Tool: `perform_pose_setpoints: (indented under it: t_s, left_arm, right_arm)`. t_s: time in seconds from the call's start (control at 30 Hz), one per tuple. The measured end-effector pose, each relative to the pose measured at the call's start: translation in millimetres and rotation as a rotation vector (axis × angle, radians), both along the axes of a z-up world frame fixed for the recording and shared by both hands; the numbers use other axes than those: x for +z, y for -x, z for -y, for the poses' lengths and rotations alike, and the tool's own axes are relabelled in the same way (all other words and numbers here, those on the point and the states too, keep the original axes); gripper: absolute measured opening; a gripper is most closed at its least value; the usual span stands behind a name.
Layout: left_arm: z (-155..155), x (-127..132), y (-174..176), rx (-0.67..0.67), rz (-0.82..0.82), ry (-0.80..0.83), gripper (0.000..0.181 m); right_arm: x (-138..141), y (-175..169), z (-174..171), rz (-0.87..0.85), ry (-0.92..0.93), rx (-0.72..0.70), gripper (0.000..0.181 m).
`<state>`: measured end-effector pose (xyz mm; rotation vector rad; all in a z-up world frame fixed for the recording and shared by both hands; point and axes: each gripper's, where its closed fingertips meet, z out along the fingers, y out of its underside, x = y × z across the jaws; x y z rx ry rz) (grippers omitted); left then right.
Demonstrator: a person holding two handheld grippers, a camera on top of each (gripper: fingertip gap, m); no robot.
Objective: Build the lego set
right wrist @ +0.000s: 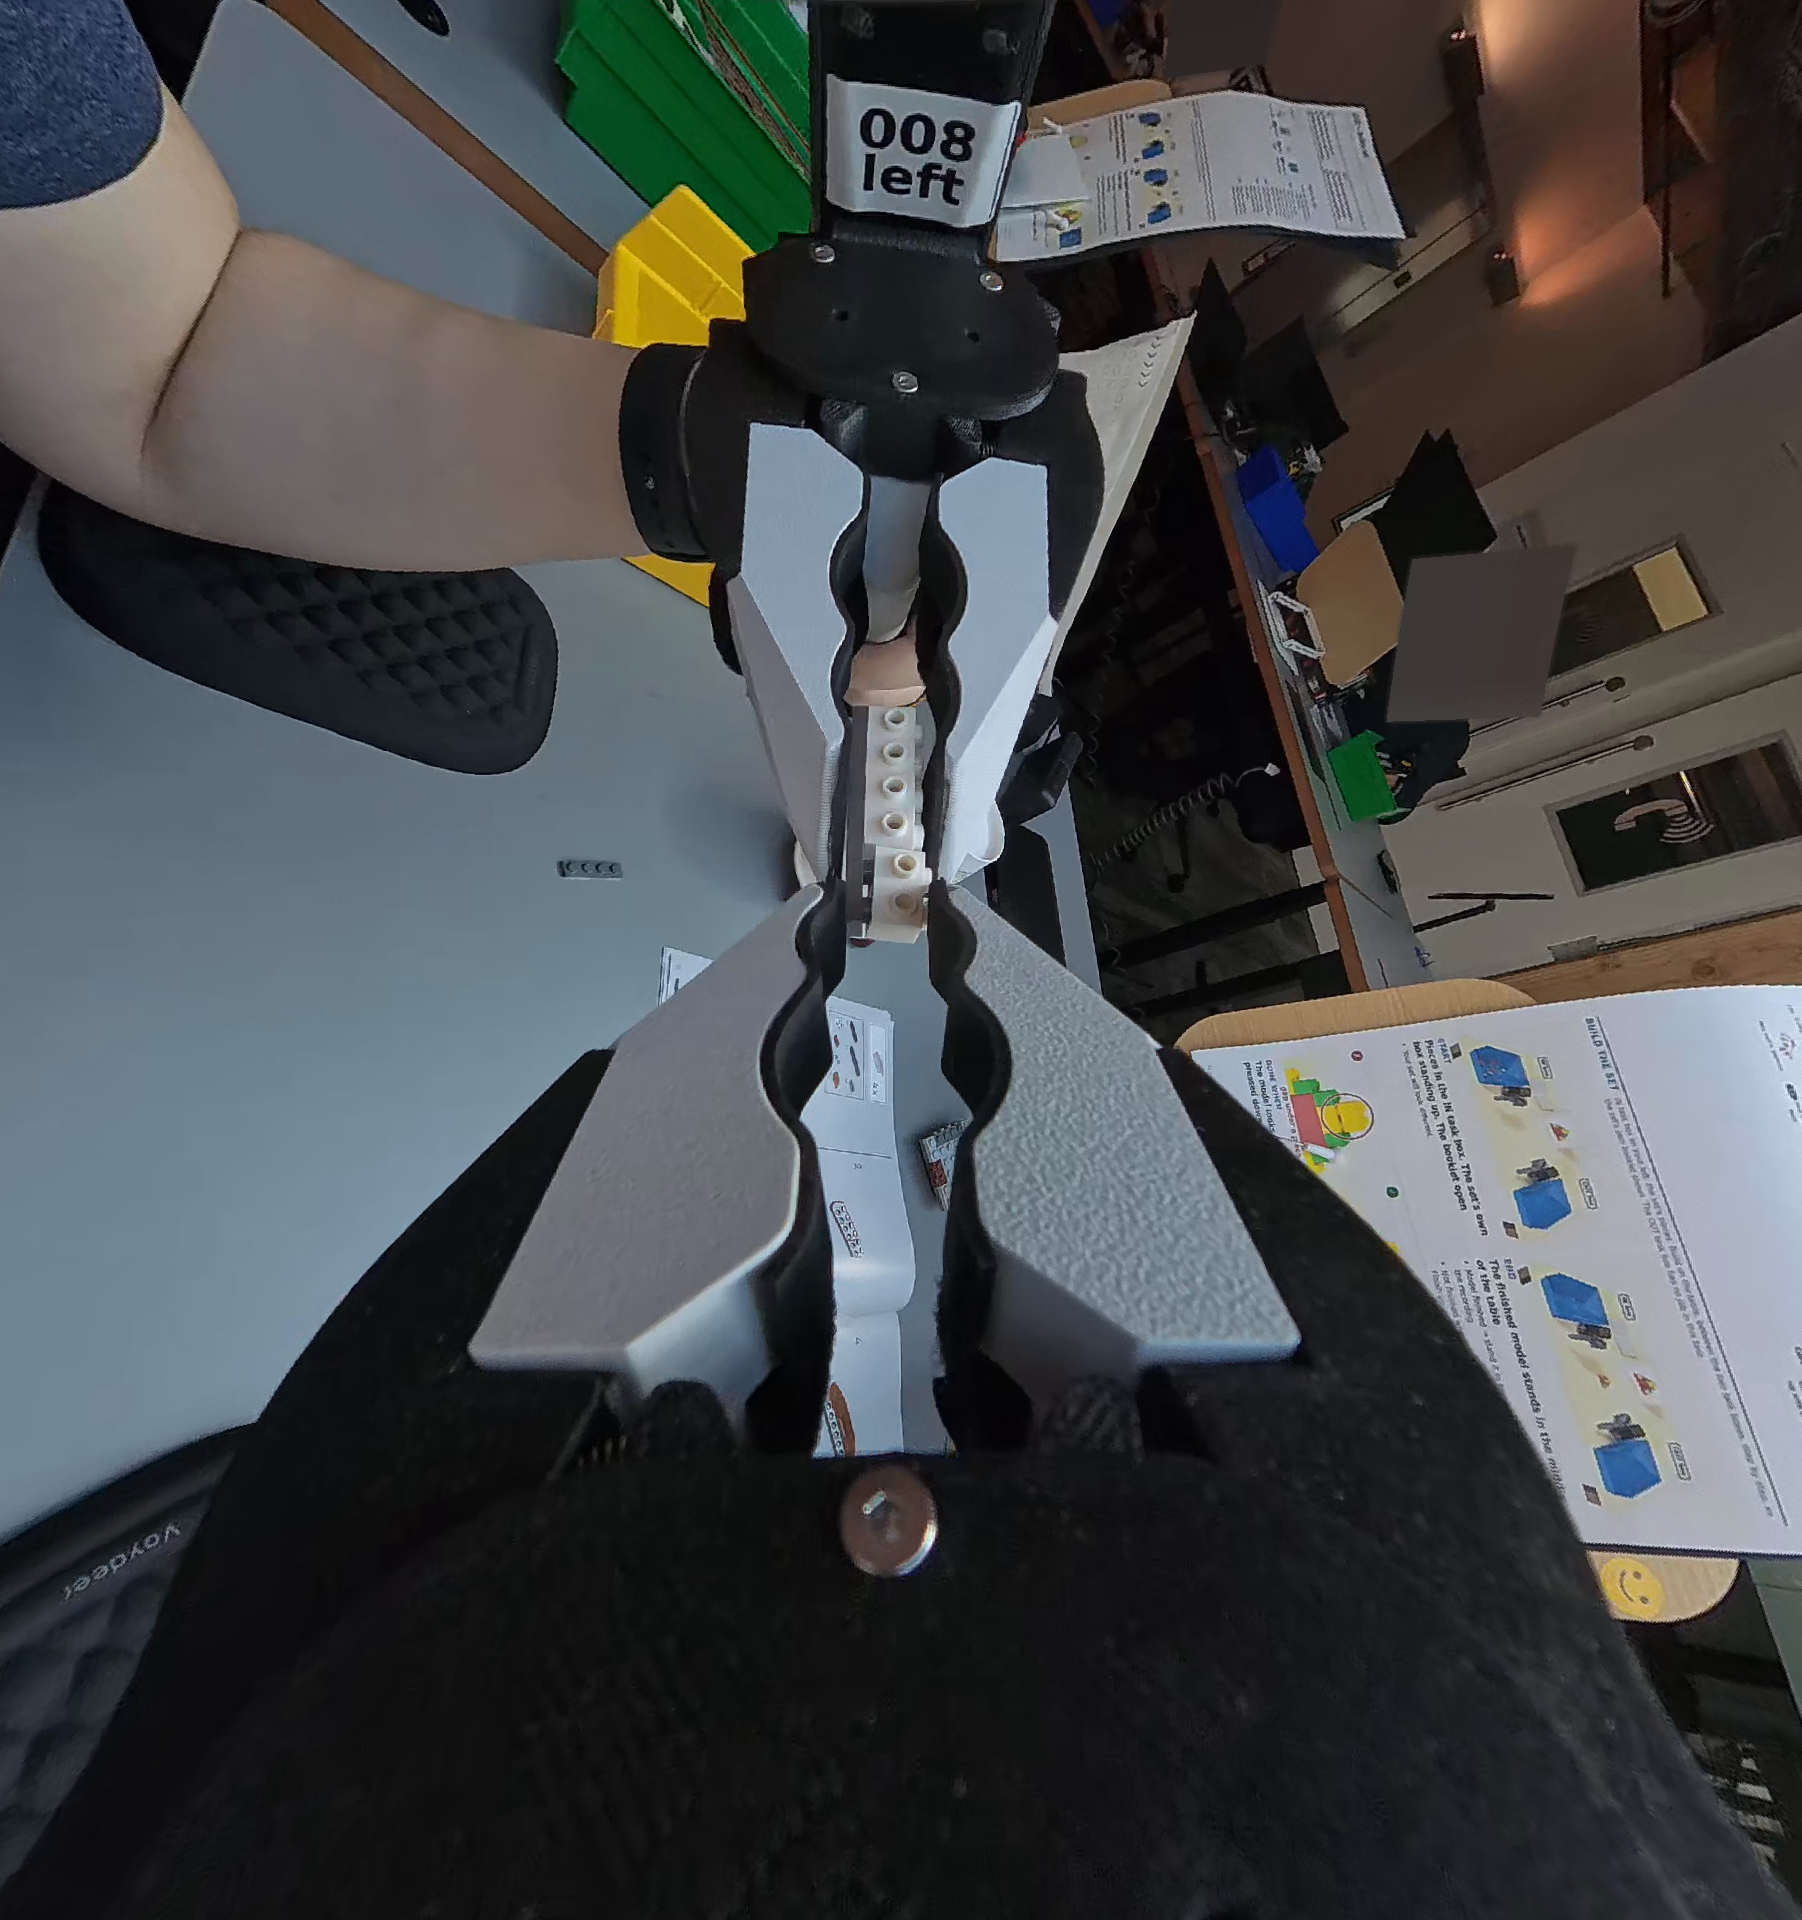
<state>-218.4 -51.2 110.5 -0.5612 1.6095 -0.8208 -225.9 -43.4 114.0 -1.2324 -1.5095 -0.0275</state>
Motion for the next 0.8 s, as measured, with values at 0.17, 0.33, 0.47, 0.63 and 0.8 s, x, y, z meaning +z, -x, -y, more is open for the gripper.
perform_pose_setpoints:
  t_s: [0.17,0.33,0.47,0.63,0.8]
  left_arm:
    - [-1.0,0.7,-2.0,0.002,0.007,0.010,0.020]
    - [-0.8,6.0,-0.4,-0.008,0.041,0.017,0.015]
    - [2.1,8.4,-0.5,-0.029,0.066,0.011,0.014]
    - [2.3,10.7,-0.3,-0.029,0.103,-0.022,0.013]
    - [-0.5,9.8,-2.3,-0.012,0.100,-0.027,0.013]
  right_arm:
    - [-1.1,-2.2,0.0,0.014,-0.007,-0.005,0.015]
    - [2.4,-2.8,-1.0,0.003,-0.012,-0.018,0.014]
    - [5.3,-3.0,0.9,-0.001,-0.003,-0.016,0.014]
    - [6.3,-3.2,0.1,-0.028,0.035,-0.014,0.015]
    - [5.6,-5.1,-2.6,-0.031,0.030,-0.015,0.014]
